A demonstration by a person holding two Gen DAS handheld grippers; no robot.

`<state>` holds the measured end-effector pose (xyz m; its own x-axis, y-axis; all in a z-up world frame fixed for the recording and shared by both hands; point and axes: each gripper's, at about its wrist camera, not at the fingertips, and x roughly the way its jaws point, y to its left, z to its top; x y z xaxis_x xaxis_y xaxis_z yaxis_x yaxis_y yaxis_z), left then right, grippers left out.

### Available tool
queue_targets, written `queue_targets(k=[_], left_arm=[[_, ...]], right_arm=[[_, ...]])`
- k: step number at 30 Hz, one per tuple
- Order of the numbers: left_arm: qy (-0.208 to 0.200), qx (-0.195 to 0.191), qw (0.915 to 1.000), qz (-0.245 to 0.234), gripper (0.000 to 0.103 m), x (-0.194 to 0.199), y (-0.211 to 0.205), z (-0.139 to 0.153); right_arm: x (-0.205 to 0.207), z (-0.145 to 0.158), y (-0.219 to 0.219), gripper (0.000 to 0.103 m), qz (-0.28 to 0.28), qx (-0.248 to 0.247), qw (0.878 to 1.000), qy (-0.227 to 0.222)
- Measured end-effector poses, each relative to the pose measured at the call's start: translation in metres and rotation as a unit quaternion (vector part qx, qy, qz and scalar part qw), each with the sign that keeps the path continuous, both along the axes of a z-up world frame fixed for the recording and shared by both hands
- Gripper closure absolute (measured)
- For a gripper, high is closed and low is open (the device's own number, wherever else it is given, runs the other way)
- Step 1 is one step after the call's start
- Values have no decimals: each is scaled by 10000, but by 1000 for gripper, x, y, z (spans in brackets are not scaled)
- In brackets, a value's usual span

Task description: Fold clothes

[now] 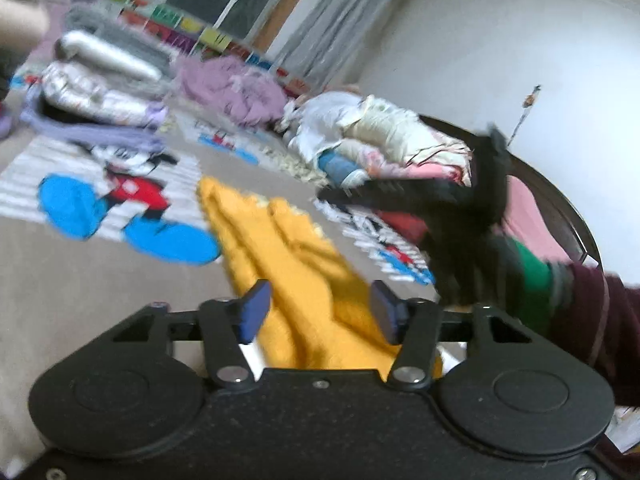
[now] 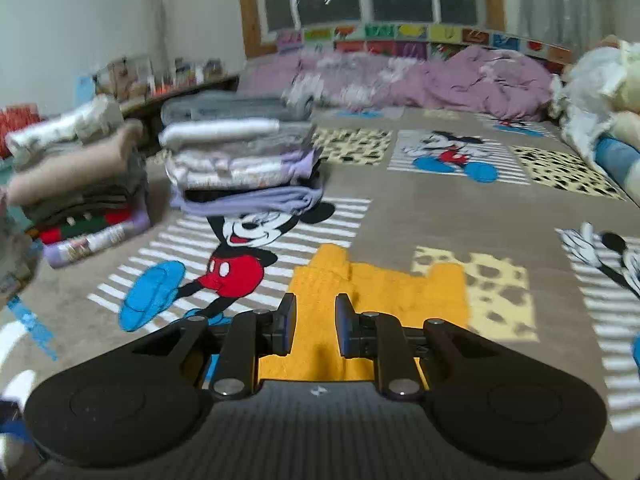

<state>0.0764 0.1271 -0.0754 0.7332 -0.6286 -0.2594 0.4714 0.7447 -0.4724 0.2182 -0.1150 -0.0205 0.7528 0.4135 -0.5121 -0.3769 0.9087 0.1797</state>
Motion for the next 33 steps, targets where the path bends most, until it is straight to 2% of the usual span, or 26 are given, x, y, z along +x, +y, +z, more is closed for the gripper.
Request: queue_targets(k=[4, 7, 9, 10, 12, 13, 15, 17, 18, 22, 26, 29, 33], left_arm=[[-55, 463, 9987, -183, 57, 19, -40, 1], [204, 1060, 9940, -199, 57, 41, -65, -12], [548, 1579, 9858, -174, 59, 55, -78, -30], [599, 1698, 9835, -150, 61, 56, -82, -32], [650, 1812, 9813, -96, 59, 52, -87, -29], [698, 1837, 9805, -69, 51, 47, -88, -24], [794, 1887, 9788, -15, 39, 37, -91, -15], [815, 2015, 9761, 34, 38, 26, -98, -6], [766, 2142, 9738, 55, 36, 19, -104, -4], [751, 2450, 9665, 147, 33, 8, -116, 1], [746, 2743, 9584, 238, 30, -2, -128, 4], [730, 2917, 9532, 316, 28, -8, -132, 6], [641, 3089, 9483, 359, 24, -17, -134, 7]], right_arm=[[-50, -7, -43, 79, -244, 334, 9990, -159], [-90, -23, -61, 79, -185, 64, 9990, -401], [-112, -33, -69, 79, -118, -95, 9986, -515], [-117, -40, -71, 79, -75, -208, 9986, -472], [-124, -53, -72, 79, 23, -456, 9984, -322], [-125, -62, -72, 79, 73, -624, 9979, -127], [-137, -69, -75, 79, 82, -734, 9970, -242], [-151, -70, -81, 77, 43, -613, 9968, -509], [-157, -70, -84, 72, -7, -542, 9967, -607], [-178, -77, -92, 68, -33, -554, 9937, -969], [-194, -87, -102, 63, -127, -539, 9938, -962], [-196, -82, -100, 60, -72, -564, 9930, -1039], [-208, -82, -87, 55, 189, -901, 9876, -1271]])
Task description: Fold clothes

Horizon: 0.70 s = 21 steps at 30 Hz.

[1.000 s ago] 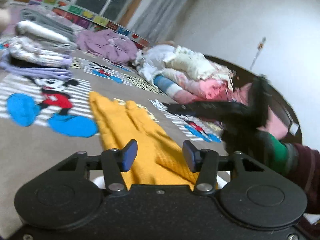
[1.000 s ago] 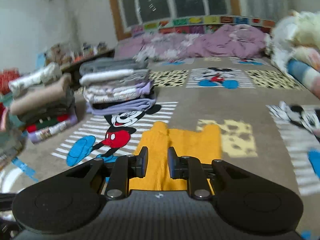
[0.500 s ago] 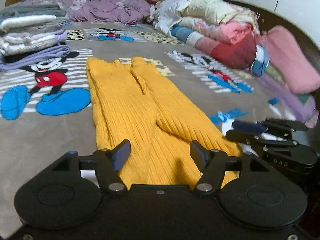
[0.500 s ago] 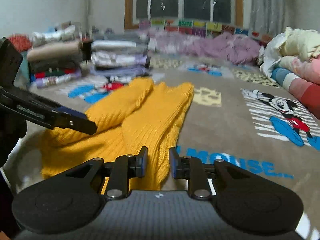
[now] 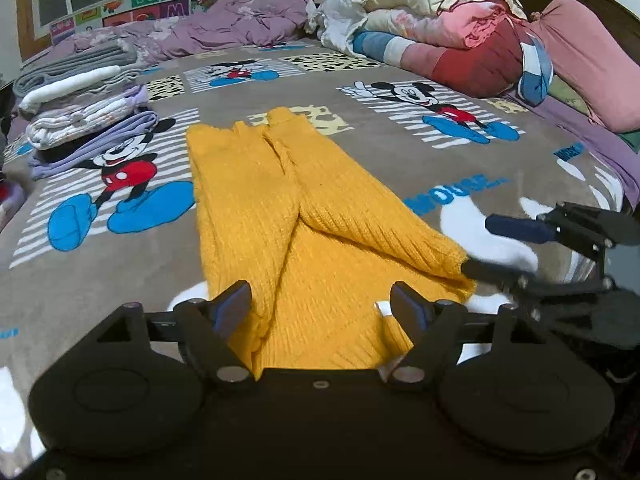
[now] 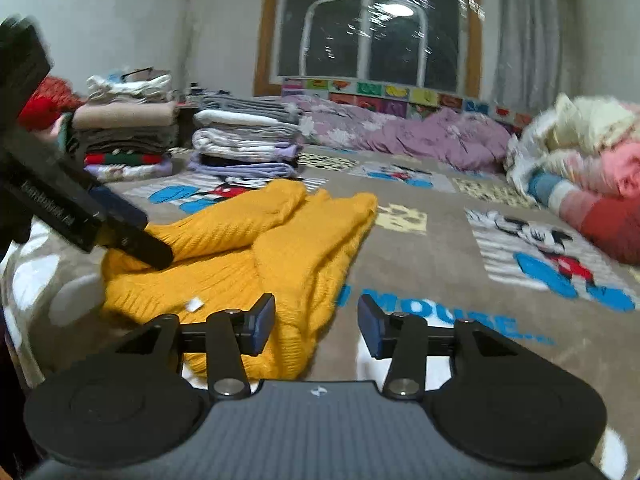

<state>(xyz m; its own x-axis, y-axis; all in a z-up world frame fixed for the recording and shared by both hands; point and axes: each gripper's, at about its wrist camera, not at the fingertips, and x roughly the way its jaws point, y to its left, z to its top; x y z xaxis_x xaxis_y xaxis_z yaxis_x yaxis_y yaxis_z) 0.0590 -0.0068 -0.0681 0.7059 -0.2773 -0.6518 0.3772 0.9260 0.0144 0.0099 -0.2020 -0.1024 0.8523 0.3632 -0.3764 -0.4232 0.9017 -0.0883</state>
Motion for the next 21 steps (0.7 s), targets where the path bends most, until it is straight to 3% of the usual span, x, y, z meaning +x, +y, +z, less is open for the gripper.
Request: queue_targets(k=[14, 18, 21], left_arm=[[-423, 731, 9963, -156, 23, -33, 0, -3], [-777, 1202, 9888, -421, 23, -45, 1, -11], [-1035, 1793, 9757, -714, 23, -53, -1, -22]], right_arm=[[-37, -2, 37, 47, 635, -1514, 9855, -438], [-42, -6, 41, 47, 699, -1951, 9769, -521], [-43, -11, 43, 47, 728, -2230, 9706, -533]])
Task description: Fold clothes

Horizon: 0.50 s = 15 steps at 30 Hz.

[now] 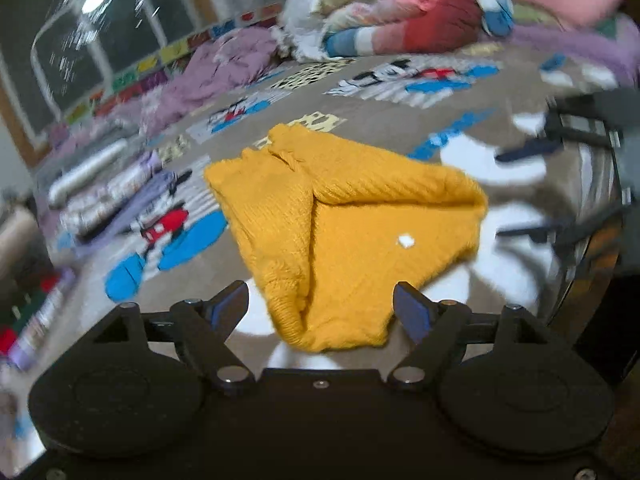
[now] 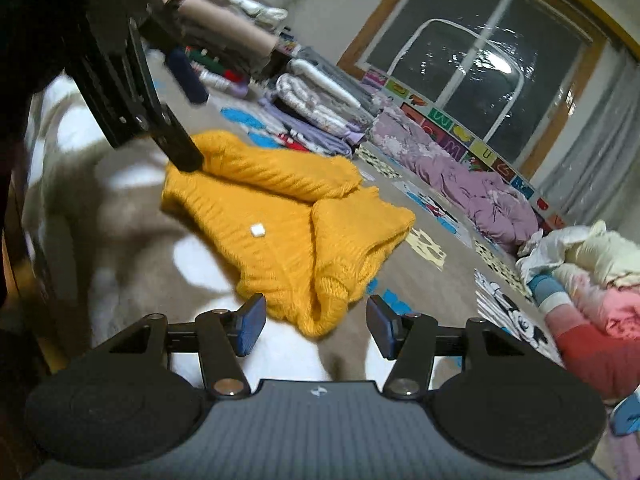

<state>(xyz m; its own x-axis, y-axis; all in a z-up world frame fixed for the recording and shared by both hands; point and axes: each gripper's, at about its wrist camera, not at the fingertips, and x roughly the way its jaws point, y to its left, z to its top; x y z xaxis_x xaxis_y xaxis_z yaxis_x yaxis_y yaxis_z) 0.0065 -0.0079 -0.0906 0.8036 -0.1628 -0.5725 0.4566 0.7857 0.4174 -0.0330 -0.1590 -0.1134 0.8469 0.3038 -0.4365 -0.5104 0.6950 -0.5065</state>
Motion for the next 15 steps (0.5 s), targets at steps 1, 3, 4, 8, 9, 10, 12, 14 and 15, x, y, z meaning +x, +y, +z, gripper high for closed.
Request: queue_targets(k=[1, 3, 4, 8, 9, 10, 12, 14, 15], left_arm=[[-84, 208, 9997, -94, 23, -2, -1, -4], [-217, 492, 9984, -185, 23, -3, -2, -12], [-280, 625, 9974, -225, 23, -3, -2, -16], [-534, 1156, 9911, -382, 24, -3, -3, -31], [-597, 1287, 9890, -421, 24, -3, -3, -35], [-660, 1419, 9866, -460, 24, -3, -4, -39], [-786, 1682, 9812, -537, 23, -3, -4, -46], [-911, 1942, 9748, -614, 23, -3, -5, -54], [-973, 2072, 9713, -653, 23, -3, -5, -58]], right_arm=[[0, -2, 1, 47, 5, -87, 10000, -9], [2, -5, 2, 47, 29, -221, 9997, -36], [3, -7, 3, 47, 42, -293, 9995, -61], [6, -15, 10, 46, 107, -510, 9985, -142], [7, -17, 12, 45, 116, -571, 9981, -172], [8, -18, 13, 45, 117, -626, 9977, -210], [11, -20, 13, 42, 119, -707, 9971, -271], [14, -22, 13, 39, 124, -756, 9965, -328], [15, -24, 13, 38, 132, -775, 9963, -360]])
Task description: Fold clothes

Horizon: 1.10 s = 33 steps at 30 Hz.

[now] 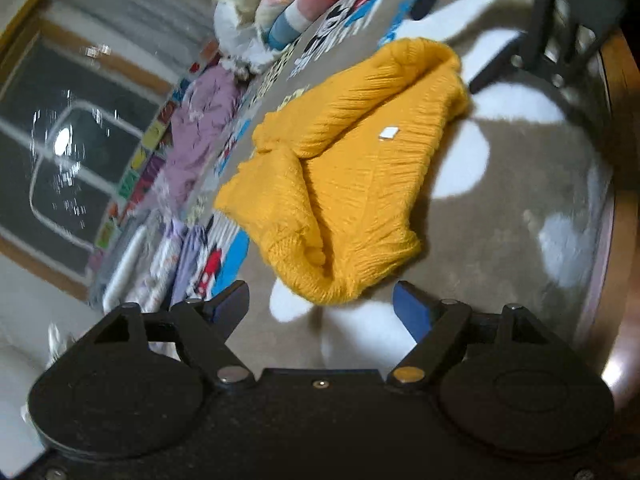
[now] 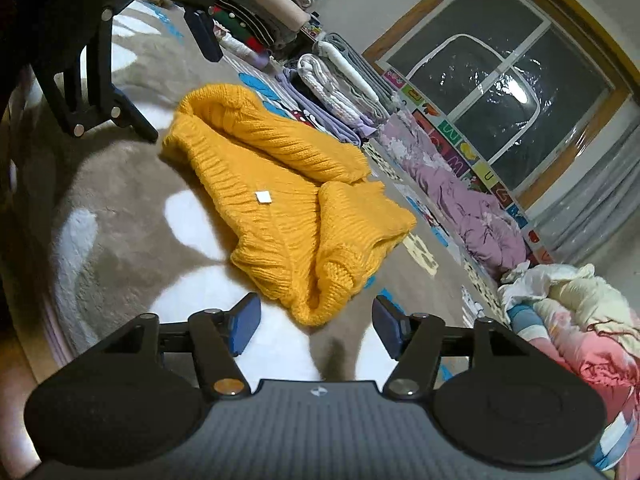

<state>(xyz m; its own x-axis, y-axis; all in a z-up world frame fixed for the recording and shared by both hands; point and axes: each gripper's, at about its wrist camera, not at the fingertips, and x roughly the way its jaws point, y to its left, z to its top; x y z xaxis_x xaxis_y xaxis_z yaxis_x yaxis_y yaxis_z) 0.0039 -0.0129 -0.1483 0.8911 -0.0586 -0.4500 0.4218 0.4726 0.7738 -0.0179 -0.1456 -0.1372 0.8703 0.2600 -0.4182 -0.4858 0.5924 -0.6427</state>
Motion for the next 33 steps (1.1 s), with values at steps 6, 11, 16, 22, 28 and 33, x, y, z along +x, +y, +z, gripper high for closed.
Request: queue_targets(k=[6, 11, 16, 22, 28, 33], left_arm=[[-363, 360, 9986, -154, 23, 6, -2, -15], [-451, 197, 9987, -143, 21, 10, 1, -15], [-537, 324, 9980, -41, 28, 3, -6, -18], [-664, 526, 9964, -51, 33, -2, -10, -23], [-245, -419, 9986, 228, 45, 11, 1, -12], [-149, -673, 9975, 129, 59, 13, 3, -12]], right_arm=[[8, -8, 4, 38, 40, -25, 9999, -160], [18, -10, 5, 37, 36, 42, 9997, -236], [17, -10, 3, 43, 58, 68, 9997, -235], [16, -11, 9, 48, 49, -21, 9996, -272], [21, -12, 6, 52, 38, 221, 9997, -133], [25, -13, 7, 69, 122, 372, 9992, 48]])
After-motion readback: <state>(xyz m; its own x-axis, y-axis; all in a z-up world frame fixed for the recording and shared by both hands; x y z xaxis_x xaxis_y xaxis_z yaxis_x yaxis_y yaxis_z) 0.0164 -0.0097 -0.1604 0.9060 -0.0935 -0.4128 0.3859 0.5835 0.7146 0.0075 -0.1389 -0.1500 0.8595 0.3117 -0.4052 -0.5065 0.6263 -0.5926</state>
